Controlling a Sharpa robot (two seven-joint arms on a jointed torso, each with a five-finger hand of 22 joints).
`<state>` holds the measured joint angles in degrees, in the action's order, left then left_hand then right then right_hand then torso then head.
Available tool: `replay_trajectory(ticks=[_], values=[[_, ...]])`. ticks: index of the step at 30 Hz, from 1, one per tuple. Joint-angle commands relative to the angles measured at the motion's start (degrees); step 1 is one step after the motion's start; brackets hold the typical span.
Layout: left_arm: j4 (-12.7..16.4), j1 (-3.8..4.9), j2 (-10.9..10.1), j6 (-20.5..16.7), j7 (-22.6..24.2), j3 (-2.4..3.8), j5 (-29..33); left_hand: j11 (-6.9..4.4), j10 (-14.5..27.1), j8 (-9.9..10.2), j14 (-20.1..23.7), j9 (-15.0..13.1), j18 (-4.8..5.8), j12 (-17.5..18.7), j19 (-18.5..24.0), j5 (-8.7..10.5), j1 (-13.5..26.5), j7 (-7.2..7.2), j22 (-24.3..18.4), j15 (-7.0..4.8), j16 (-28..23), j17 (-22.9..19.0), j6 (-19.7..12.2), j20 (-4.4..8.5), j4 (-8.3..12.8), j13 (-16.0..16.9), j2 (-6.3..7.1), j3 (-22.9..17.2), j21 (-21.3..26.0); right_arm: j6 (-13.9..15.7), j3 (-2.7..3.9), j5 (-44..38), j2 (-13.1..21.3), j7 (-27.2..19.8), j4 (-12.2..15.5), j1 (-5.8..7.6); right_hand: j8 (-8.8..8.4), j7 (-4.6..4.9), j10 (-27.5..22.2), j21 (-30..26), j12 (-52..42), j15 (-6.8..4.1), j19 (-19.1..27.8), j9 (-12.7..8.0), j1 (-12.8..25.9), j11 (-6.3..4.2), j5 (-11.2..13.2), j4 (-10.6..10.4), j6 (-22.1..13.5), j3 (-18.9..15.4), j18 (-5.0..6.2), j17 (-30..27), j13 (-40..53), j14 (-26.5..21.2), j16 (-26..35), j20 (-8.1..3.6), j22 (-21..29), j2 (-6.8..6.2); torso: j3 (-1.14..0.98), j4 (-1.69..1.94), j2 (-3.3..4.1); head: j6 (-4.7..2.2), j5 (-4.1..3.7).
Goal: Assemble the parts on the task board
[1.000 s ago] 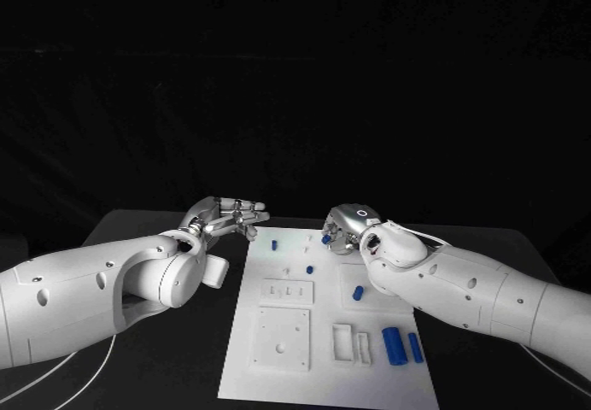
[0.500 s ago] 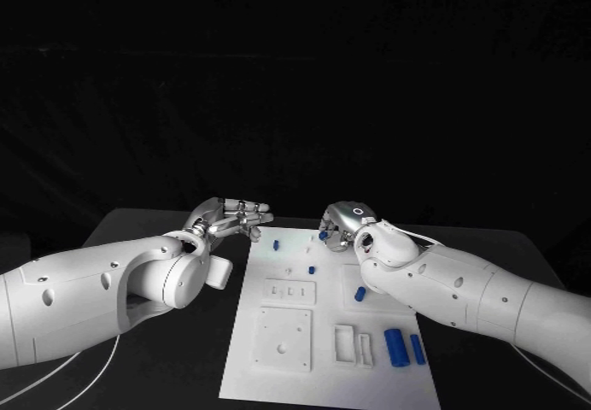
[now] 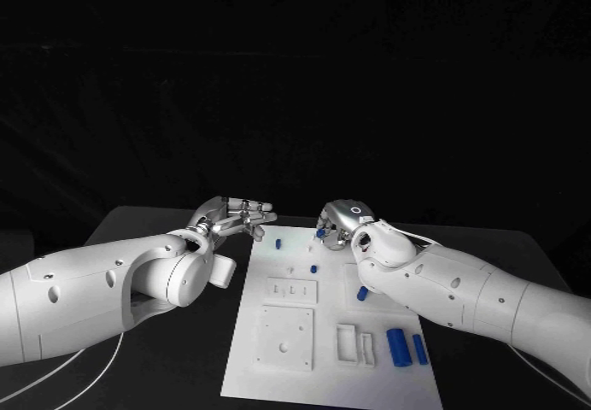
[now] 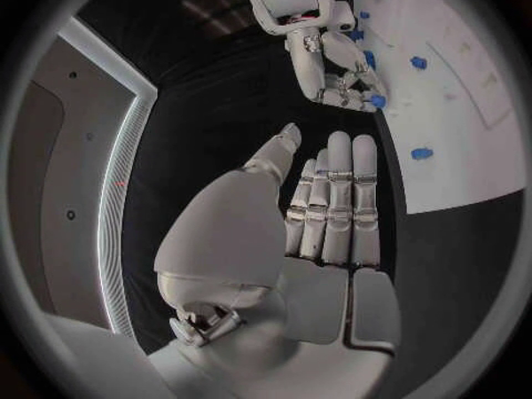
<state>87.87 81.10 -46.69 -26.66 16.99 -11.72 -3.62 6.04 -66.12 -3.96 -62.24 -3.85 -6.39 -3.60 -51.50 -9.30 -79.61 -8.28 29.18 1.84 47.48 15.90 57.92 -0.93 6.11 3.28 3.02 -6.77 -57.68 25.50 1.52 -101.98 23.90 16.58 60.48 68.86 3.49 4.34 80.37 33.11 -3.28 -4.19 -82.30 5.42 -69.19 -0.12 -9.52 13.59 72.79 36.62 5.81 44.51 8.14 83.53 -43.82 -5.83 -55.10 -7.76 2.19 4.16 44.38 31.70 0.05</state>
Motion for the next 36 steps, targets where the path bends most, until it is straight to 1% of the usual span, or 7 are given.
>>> replay_trajectory(ticks=[1,10,12,16,18,31,36], values=[[0.0,0.17,0.2,0.8,0.2,0.06,0.0,-0.07,0.5,0.1,-0.2,0.0,-0.67,0.1,0.2,0.18,0.3,0.11,0.0,-0.03,0.1,0.0,-0.4,0.11,0.4,0.1,-0.16,0.0,-0.2,0.6,0.03,-1.0,-0.2,0.1,0.1,0.01,0.2,-0.56,0.5,-0.3,-0.2,-0.22,-0.5,3.6,-0.5,0.1,-0.3,0.1,1.1,0.3,0.61,0.0,0.1,-0.1,-0.3,0.04,-0.1,0.32,0.02,-0.03,0.05,-0.01,0.06],[-0.1,0.17,0.4,0.9,0.2,0.06,0.0,-0.07,0.5,0.1,-0.3,0.0,-0.65,0.2,0.3,0.21,0.3,0.13,-0.4,-0.06,0.2,0.0,-0.5,0.14,0.5,0.1,-0.12,0.0,-0.6,0.5,0.03,-0.9,-0.7,-0.2,0.0,0.01,0.2,-0.56,0.5,-0.3,-0.2,-0.22,-0.5,3.6,-0.5,0.1,-0.3,0.1,1.1,0.3,0.61,0.0,0.1,-0.1,-0.3,0.04,-0.1,0.32,0.06,0.09,0.09,-0.06,0.12],[-0.1,0.17,0.4,0.9,0.2,0.06,0.0,-0.07,0.5,0.1,-0.3,0.0,-0.65,0.2,0.3,0.21,0.3,0.13,-0.4,-0.06,0.2,0.0,-0.5,0.14,0.5,0.1,-0.12,0.0,-0.6,0.4,0.03,-0.9,-0.8,-0.2,-0.2,0.01,0.2,-0.55,0.5,-0.9,-0.2,-0.2,-0.7,3.6,-0.5,0.1,-0.3,0.1,1.1,0.2,0.58,-0.2,0.0,-0.1,-0.4,0.04,-0.9,0.35,0.07,0.11,0.09,-0.03,0.12],[-0.2,0.17,0.5,0.9,0.2,0.06,0.0,-0.07,0.5,0.1,-0.3,0.0,-0.65,0.2,0.3,0.21,0.3,0.13,-0.4,-0.06,0.2,0.0,-0.5,0.14,0.5,0.1,-0.12,0.0,-0.6,0.3,0.03,-0.8,-1.0,-0.3,-0.4,0.01,0.2,-0.55,0.5,-0.9,-0.2,-0.2,-0.8,3.6,-0.5,0.1,-0.3,0.2,1.0,0.2,0.56,-0.2,0.0,-0.1,-0.4,0.05,-1.2,0.38,0.13,0.05,0.11,0.04,0.1],[-0.2,0.17,0.5,0.9,0.2,0.06,0.0,-0.07,0.5,0.1,-0.3,0.0,-0.65,0.2,0.3,0.21,0.3,0.13,-0.4,-0.06,0.2,0.0,-0.5,0.14,0.5,0.1,-0.12,0.0,-0.6,0.2,0.03,-0.7,-1.0,-0.4,-0.6,0.01,0.2,-0.55,0.5,-0.9,-0.2,-0.2,-0.8,3.6,-0.5,0.1,-0.3,0.2,1.0,0.2,0.56,-0.2,0.0,-0.1,-0.4,0.05,-1.2,0.38,0.13,0.03,0.13,0.05,0.13],[-0.1,0.17,0.7,1.0,0.1,0.07,0.0,-0.07,0.5,0.1,-0.3,0.0,-0.65,0.2,0.3,0.21,0.3,0.13,-0.4,-0.06,0.2,0.0,-0.5,0.14,0.5,0.1,-0.12,0.0,-0.6,-0.3,0.03,-0.6,-1.5,-0.6,-1.2,0.01,0.2,-0.55,0.5,-1.1,-0.2,-0.2,-0.9,3.5,-0.5,0.1,-0.4,0.2,1.0,0.1,0.55,-0.3,0.0,-0.1,-0.5,0.04,-1.6,0.4,0.17,0.12,0.17,0.14,0.23],[-0.1,0.17,0.7,1.0,0.1,0.07,0.0,-0.07,0.5,0.1,-0.3,0.0,-0.65,0.2,0.3,0.21,0.3,0.13,-0.4,-0.06,0.2,0.0,-0.5,0.14,0.5,0.1,-0.12,0.0,-0.6,-0.4,0.03,-0.6,-2.0,-0.8,-1.9,0.01,0.2,-0.54,0.4,-1.4,-0.2,-0.2,-1.0,3.5,-0.5,0.1,-0.5,0.2,1.0,0.0,0.55,-0.3,0.0,-0.1,-0.5,0.04,-1.9,0.42,0.17,0.26,0.29,0.17,0.21]])
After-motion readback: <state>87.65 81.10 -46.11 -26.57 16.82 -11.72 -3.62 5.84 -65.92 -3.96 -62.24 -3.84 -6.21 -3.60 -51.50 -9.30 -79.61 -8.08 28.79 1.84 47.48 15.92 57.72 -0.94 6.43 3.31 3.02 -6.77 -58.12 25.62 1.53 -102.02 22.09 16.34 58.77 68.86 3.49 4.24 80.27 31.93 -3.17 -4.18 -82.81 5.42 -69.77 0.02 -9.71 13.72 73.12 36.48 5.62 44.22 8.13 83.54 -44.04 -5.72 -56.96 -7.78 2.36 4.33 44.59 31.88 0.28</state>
